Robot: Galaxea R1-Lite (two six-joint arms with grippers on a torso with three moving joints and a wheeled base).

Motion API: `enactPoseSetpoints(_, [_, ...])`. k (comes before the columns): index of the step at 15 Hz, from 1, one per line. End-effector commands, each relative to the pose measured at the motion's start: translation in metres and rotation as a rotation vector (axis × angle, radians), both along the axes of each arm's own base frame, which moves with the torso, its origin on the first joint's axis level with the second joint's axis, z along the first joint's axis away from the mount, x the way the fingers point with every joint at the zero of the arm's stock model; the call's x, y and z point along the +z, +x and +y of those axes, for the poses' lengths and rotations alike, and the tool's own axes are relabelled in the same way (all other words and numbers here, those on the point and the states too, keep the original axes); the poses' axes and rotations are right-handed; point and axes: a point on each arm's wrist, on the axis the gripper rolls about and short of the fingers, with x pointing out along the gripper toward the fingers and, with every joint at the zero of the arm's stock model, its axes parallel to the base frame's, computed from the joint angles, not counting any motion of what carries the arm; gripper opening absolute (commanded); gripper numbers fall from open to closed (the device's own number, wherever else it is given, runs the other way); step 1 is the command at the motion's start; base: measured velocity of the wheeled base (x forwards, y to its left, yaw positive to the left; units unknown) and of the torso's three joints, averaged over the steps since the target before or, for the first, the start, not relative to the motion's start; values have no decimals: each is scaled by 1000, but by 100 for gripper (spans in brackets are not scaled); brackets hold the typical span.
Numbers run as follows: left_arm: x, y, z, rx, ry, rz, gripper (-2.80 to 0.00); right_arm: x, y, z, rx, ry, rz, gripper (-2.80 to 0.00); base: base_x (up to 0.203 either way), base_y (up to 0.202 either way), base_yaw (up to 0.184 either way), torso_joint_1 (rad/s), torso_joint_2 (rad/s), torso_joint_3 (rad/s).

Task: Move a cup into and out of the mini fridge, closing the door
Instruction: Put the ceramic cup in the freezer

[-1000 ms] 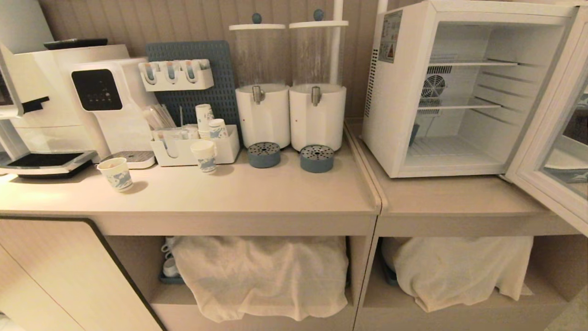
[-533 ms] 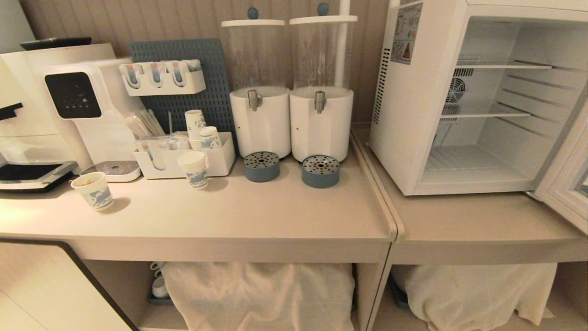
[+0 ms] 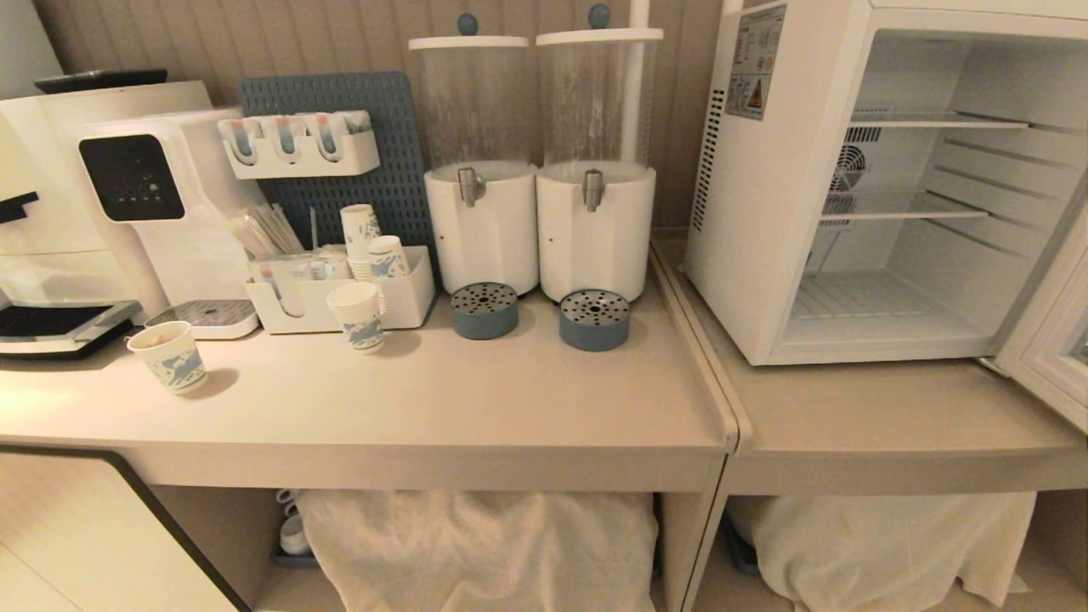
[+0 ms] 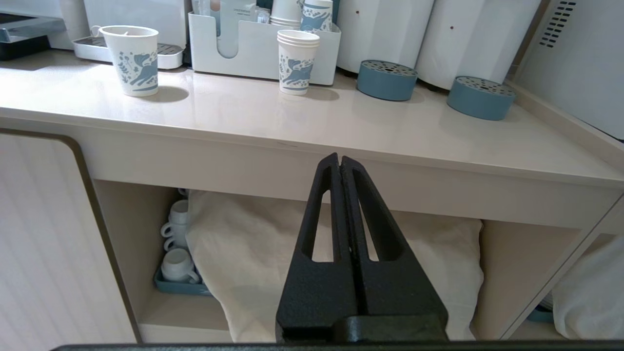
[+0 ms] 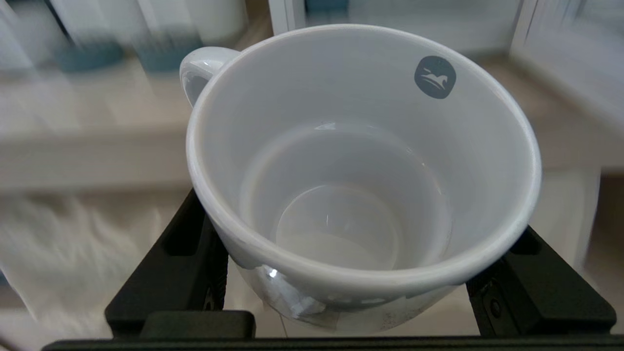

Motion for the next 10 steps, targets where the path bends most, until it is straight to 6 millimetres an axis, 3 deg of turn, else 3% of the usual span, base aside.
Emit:
enactPoseSetpoints(1, [-11,3,0,-1,-1,34,-280,30,-12,0,7,2,-77,-280,0,0,0,0,0,0])
enactPoseSetpoints(3, [-11,3,0,-1,-1,34,-280,77,-23,1,45,4,-103,-280,0,0,0,0,0,0])
enactPoseSetpoints(5, [-11,3,0,-1,-1,34,-280,113,-1,2,75,8,-2,-280,0,0,0,0,0,0])
enactPoseSetpoints(8, [-11,3,0,-2,0,34,-280,152,63,2,71,13,114,-280,0,0,0,0,0,0])
enactPoseSetpoints(10, [-11,3,0,-1,-2,33,-280,161,127,1,40,13,181,-280,0,0,0,0,0,0])
